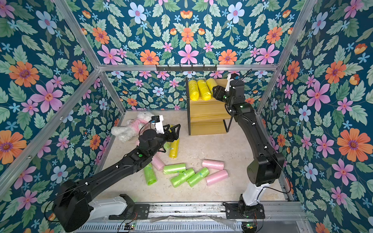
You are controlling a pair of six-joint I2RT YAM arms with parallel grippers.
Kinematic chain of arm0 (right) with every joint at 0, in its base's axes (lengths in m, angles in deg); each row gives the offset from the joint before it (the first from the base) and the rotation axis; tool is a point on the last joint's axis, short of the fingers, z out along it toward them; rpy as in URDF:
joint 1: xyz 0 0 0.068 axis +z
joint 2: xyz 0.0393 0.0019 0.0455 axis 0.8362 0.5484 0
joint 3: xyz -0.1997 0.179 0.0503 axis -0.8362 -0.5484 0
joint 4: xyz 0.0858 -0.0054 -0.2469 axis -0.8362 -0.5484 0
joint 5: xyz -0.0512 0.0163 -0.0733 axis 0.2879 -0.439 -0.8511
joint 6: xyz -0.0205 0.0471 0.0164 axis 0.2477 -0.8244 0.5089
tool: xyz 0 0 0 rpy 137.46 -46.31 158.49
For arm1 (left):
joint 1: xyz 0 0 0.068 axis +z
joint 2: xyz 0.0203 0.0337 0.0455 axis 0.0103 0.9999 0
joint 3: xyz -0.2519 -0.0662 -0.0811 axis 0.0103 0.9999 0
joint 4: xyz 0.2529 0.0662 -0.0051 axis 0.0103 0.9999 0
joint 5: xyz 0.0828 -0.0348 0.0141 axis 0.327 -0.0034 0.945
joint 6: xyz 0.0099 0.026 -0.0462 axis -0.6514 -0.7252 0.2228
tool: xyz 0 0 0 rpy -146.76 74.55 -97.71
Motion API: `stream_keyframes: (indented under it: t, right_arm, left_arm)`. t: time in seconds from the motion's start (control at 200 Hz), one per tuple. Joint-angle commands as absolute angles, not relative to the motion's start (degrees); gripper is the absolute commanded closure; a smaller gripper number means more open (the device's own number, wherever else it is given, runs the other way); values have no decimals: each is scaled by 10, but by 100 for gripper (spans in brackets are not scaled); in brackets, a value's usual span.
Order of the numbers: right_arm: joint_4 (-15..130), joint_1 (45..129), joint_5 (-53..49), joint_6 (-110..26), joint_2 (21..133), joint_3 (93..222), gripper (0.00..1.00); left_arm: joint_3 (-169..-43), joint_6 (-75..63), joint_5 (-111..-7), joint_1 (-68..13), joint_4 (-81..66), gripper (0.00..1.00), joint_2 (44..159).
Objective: Sort the rolls of trash bags by color and place them on the shelf
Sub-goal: Place the roll of trash bags on the shelf, then pick up the roll of trash bags from the center of the board.
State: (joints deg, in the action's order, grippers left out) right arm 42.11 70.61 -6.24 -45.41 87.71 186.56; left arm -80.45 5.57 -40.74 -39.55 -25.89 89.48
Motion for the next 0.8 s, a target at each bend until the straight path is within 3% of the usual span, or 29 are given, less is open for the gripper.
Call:
stream_keyframes:
  t: [0.0, 0.32, 0.535, 0.795]
  right_arm:
    - [440, 707, -56, -445, 862, 1863, 27]
    - [429, 705, -89, -401, 786, 1831, 22]
    - [503, 735, -89, -389, 674, 1674, 20]
    - [549, 783, -91, -403, 590, 1538, 19]
  left_arm:
    - [-798, 42, -385, -393, -253, 16, 907]
    - [-785, 17, -402, -351, -190, 16, 976]
    - [-843, -28, -406, -333, -83, 21, 1076]
    - [-881, -30, -383, -333, -71, 24, 1158]
